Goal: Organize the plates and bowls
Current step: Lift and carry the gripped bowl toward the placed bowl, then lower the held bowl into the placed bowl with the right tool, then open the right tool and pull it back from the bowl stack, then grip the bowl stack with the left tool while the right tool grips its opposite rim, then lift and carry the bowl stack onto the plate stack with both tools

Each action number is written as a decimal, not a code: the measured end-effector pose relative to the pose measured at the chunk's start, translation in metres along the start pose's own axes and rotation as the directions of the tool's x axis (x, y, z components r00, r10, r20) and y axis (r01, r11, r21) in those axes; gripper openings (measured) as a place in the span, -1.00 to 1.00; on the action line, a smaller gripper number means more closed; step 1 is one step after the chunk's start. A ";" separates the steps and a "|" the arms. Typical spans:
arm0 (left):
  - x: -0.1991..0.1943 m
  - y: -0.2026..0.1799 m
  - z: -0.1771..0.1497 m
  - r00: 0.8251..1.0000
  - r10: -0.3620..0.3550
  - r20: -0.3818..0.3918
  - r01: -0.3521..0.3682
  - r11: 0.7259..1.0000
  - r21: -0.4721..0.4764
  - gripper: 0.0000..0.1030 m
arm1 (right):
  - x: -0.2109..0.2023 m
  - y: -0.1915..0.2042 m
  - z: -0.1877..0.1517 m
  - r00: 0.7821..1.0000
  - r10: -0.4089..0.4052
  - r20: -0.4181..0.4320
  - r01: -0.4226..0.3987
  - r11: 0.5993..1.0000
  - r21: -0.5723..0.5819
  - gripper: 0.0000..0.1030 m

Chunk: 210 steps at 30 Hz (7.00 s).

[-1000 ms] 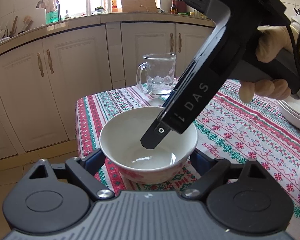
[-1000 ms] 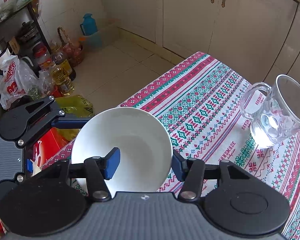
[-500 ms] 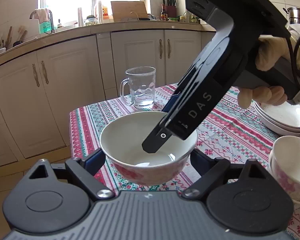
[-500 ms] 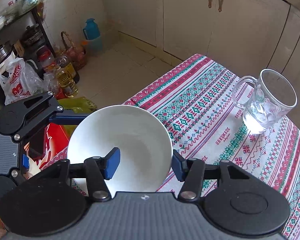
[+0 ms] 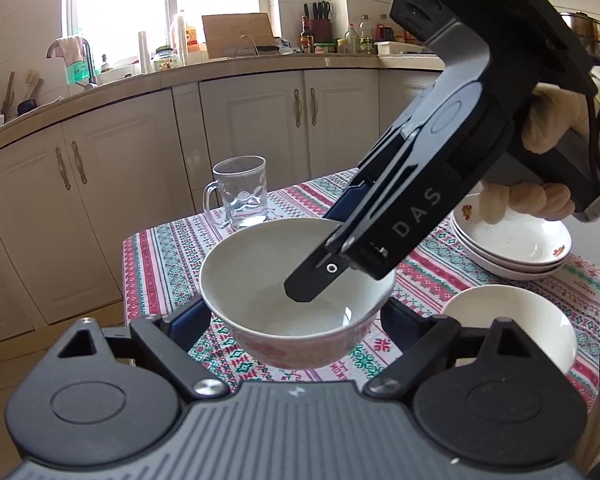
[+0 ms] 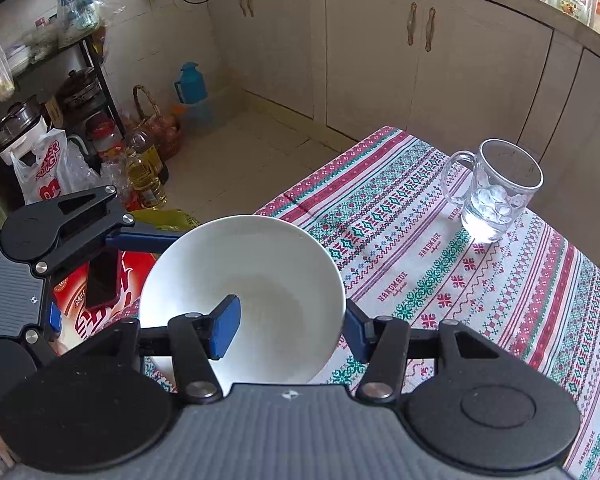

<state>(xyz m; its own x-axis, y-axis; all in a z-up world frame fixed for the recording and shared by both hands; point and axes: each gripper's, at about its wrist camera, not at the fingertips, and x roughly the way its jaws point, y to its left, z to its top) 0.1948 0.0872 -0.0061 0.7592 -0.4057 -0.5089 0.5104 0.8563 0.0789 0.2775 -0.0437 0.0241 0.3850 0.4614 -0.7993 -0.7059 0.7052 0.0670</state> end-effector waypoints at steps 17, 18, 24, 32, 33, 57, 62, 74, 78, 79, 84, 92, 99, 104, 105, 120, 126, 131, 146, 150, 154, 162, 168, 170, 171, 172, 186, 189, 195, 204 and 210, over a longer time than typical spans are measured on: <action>-0.036 -0.064 0.006 0.998 -0.055 0.020 0.055 0.998 0.008 0.77 | -0.071 0.014 -0.061 0.998 -0.026 0.063 0.024 0.999 0.032 0.17; -0.036 -0.068 0.007 0.998 -0.057 0.020 0.057 0.998 0.012 0.77 | -0.074 0.015 -0.064 0.998 -0.030 0.063 0.028 0.999 0.032 0.17; -0.039 -0.086 0.006 0.996 -0.089 0.021 0.088 0.996 0.028 0.77 | -0.092 0.015 -0.084 0.996 -0.049 0.071 0.045 0.998 0.052 0.17; -0.036 -0.104 -0.001 0.991 -0.131 -0.001 0.131 0.991 0.022 0.77 | -0.102 0.013 -0.111 0.996 -0.061 0.067 0.054 0.994 0.095 0.17; -0.035 -0.105 -0.003 0.990 -0.139 -0.007 0.139 0.990 0.019 0.77 | -0.102 0.013 -0.115 0.996 -0.060 0.064 0.054 0.993 0.100 0.17; -0.018 -0.103 -0.016 0.982 -0.178 -0.060 0.176 0.984 -0.035 0.77 | -0.084 0.008 -0.133 0.997 -0.068 0.033 0.063 0.990 0.129 0.18; -0.015 -0.103 -0.018 0.982 -0.176 -0.075 0.174 0.984 -0.037 0.77 | -0.081 0.007 -0.134 0.997 -0.063 0.033 0.058 0.990 0.129 0.18; -0.011 -0.103 -0.019 0.979 -0.179 -0.093 0.177 0.984 -0.025 0.87 | -0.078 0.010 -0.138 0.997 -0.066 0.040 0.061 0.992 0.113 0.36; -0.015 -0.101 -0.021 0.980 -0.181 -0.087 0.180 0.984 -0.016 0.89 | -0.083 0.015 -0.140 0.992 -0.101 0.078 0.094 0.991 0.091 1.00; -0.016 -0.100 -0.021 0.979 -0.182 -0.090 0.181 0.983 -0.015 0.90 | -0.085 0.016 -0.141 0.991 -0.104 0.090 0.096 0.991 0.088 1.00; -0.023 -0.096 -0.029 0.979 -0.174 -0.105 0.176 0.984 0.005 0.93 | -0.093 0.015 -0.151 0.986 -0.123 0.112 0.111 0.988 0.103 1.00; -0.026 -0.093 -0.041 0.969 -0.199 -0.146 0.211 0.974 0.078 0.93 | -0.114 0.025 -0.182 0.976 -0.141 0.163 0.133 0.989 0.060 1.00; -0.007 -0.089 -0.050 0.957 -0.199 -0.209 0.225 0.969 0.107 0.93 | -0.100 0.039 -0.209 0.981 -0.165 0.100 0.169 0.985 -0.027 1.00; 0.008 -0.088 -0.053 0.949 -0.208 -0.239 0.245 0.960 0.138 0.93 | -0.076 0.037 -0.216 0.984 -0.171 0.058 0.174 0.984 -0.051 1.00; 0.010 -0.088 -0.053 0.947 -0.213 -0.242 0.251 0.957 0.141 0.93 | -0.072 0.036 -0.216 0.984 -0.169 0.054 0.172 0.984 -0.055 1.00; 0.039 -0.073 -0.045 0.884 -0.360 -0.298 0.436 0.866 0.247 0.85 | -0.040 0.025 -0.197 0.999 -0.025 0.020 0.029 0.975 -0.220 0.98; 0.045 -0.069 -0.040 0.849 -0.426 -0.311 0.510 0.816 0.273 0.76 | -0.038 0.015 -0.192 1.000 0.030 0.001 -0.029 0.969 -0.244 0.87; 0.050 -0.065 -0.036 0.820 -0.470 -0.327 0.558 0.783 0.275 0.75 | -0.037 0.012 -0.190 0.998 0.059 -0.020 -0.062 0.964 -0.257 0.78; 0.059 -0.060 -0.033 0.776 -0.523 -0.353 0.619 0.738 0.268 0.57 | -0.038 0.009 -0.183 0.994 0.100 -0.040 -0.107 0.956 -0.274 0.77; 0.058 -0.060 -0.033 0.775 -0.523 -0.354 0.621 0.735 0.273 0.58 | -0.037 0.007 -0.181 0.993 0.106 -0.050 -0.116 0.958 -0.263 0.77; 0.060 -0.060 -0.032 0.769 -0.530 -0.356 0.628 0.729 0.272 0.62 | -0.037 0.007 -0.181 0.993 0.109 -0.050 -0.119 0.958 -0.260 0.77; 0.061 -0.060 -0.031 0.766 -0.534 -0.358 0.632 0.724 0.274 0.62 | -0.036 0.008 -0.180 0.993 0.108 -0.050 -0.117 0.960 -0.254 0.77; 0.058 -0.065 -0.031 0.773 -0.524 -0.359 0.625 0.728 0.283 0.62 | -0.038 0.009 -0.181 0.993 0.103 -0.053 -0.113 0.961 -0.253 0.77; 0.057 -0.067 -0.029 0.772 -0.524 -0.360 0.626 0.727 0.282 0.62 | -0.040 0.009 -0.183 0.993 0.105 -0.056 -0.115 0.961 -0.252 0.77; 0.057 -0.069 -0.028 0.773 -0.523 -0.359 0.625 0.728 0.284 0.62 | -0.041 0.009 -0.183 0.993 0.105 -0.056 -0.116 0.961 -0.251 0.77; 0.056 -0.070 -0.026 0.774 -0.522 -0.358 0.623 0.728 0.286 0.62 | -0.043 0.009 -0.184 0.993 0.105 -0.055 -0.115 0.961 -0.251 0.77; 0.070 -0.114 0.032 0.799 -0.527 -0.290 0.602 0.708 0.369 0.62 | -0.103 -0.023 -0.187 1.000 0.014 -0.001 -0.013 0.958 -0.287 0.77; 0.083 -0.127 0.047 0.794 -0.540 -0.280 0.608 0.694 0.385 0.62 | -0.118 -0.037 -0.189 1.000 -0.019 0.007 0.020 0.958 -0.286 0.77; 0.113 -0.154 0.069 0.783 -0.563 -0.266 0.619 0.659 0.427 0.62 | -0.140 -0.074 -0.198 0.996 -0.083 0.008 0.082 0.959 -0.270 0.77; 0.167 -0.178 0.083 0.755 -0.585 -0.296 0.652 0.626 0.428 0.61 | -0.141 -0.126 -0.215 0.992 -0.125 -0.012 0.119 0.968 -0.219 0.77; 0.188 -0.183 0.081 0.743 -0.589 -0.318 0.668 0.623 0.408 0.61 | -0.130 -0.146 -0.224 0.994 -0.106 -0.029 0.099 0.978 -0.184 0.77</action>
<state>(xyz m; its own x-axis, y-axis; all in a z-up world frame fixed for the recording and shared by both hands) 0.2769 -0.1714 -0.0468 0.1350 -0.7040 -0.6972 0.9896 0.1318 0.0585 0.1978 -0.3276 -0.0152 0.4401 0.3683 -0.8189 -0.7617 0.6361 -0.1233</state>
